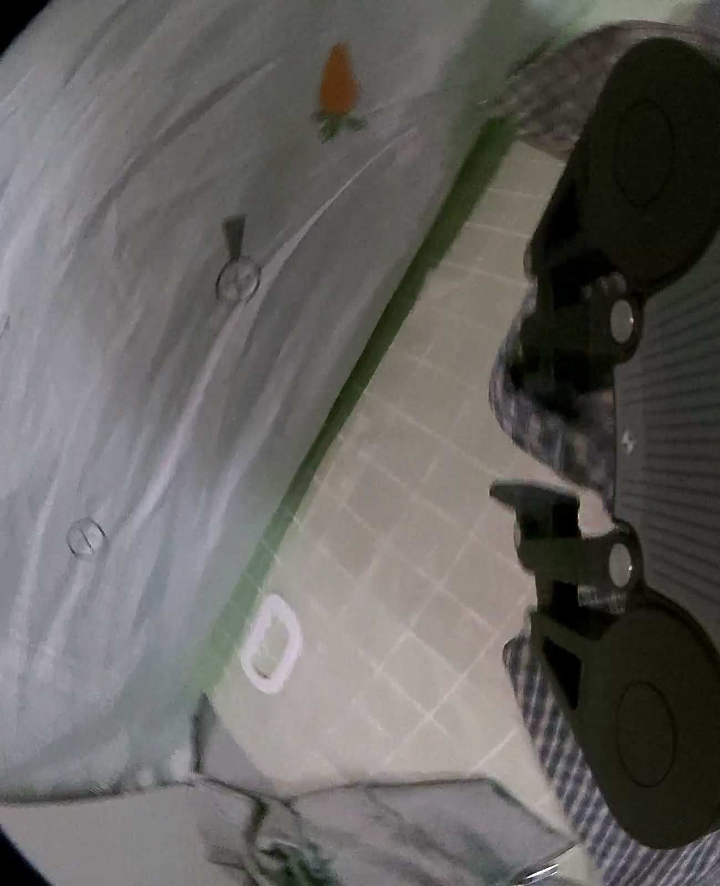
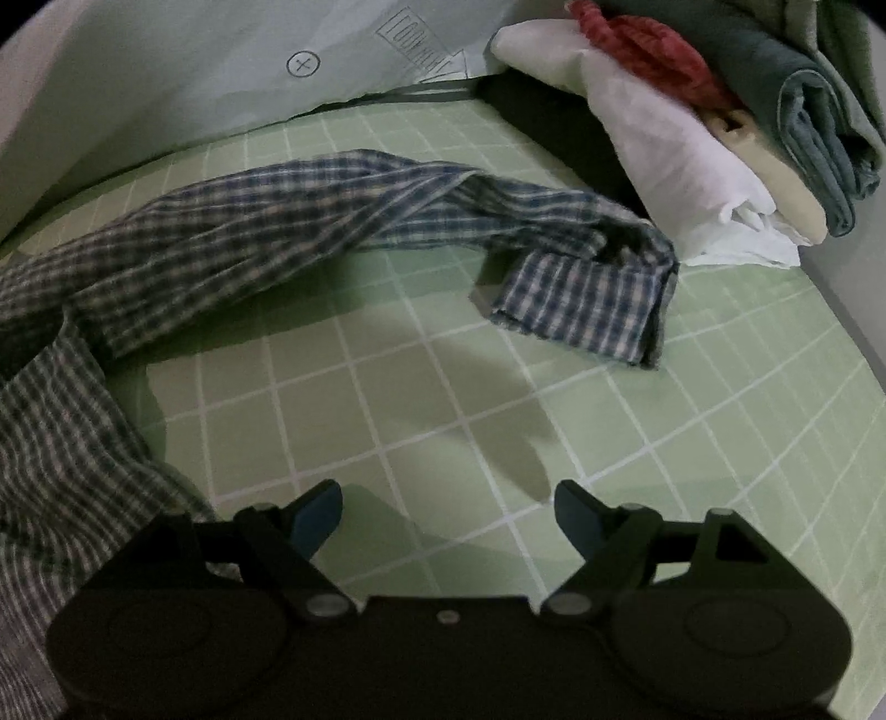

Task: Fold clothes
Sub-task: 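Grasp the shirt hem with the left gripper and lift it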

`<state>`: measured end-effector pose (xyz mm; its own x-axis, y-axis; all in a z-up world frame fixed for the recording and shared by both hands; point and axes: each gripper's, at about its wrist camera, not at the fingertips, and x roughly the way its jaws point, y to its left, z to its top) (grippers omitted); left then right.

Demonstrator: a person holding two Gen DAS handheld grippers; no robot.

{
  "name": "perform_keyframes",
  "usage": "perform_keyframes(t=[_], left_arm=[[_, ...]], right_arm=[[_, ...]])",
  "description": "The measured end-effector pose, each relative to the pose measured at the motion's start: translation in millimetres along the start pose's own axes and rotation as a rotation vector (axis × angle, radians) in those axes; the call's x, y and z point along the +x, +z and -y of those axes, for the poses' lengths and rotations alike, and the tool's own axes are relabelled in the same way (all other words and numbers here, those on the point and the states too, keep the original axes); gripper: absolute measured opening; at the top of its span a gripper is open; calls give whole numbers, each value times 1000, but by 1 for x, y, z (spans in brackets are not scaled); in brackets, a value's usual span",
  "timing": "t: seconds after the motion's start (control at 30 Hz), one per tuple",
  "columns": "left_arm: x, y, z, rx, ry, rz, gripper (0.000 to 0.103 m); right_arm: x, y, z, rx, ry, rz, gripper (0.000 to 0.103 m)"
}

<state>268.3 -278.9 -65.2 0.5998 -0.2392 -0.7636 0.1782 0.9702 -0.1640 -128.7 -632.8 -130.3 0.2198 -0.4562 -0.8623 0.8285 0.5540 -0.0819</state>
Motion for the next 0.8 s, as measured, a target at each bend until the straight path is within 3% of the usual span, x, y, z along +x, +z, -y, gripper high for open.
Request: perform_keyframes(t=[0.07, 0.13, 0.3, 0.57, 0.8], left_arm=[[-11, -12, 6, 67, -11, 10, 70], [-23, -27, 12, 122, -21, 12, 71], [-39, -57, 23, 144, -6, -15, 71], [-28, -97, 84, 401, -118, -106, 75], [20, -60, 107, 318, -25, -139, 75]], right_arm=[[2, 1, -2, 13, 5, 1, 85], [2, 4, -4, 20, 6, 4, 85], [-7, 14, -23, -26, 22, 82, 85], [-6, 39, -55, -31, 99, 134, 86], [2, 38, -50, -29, 66, 118, 86]])
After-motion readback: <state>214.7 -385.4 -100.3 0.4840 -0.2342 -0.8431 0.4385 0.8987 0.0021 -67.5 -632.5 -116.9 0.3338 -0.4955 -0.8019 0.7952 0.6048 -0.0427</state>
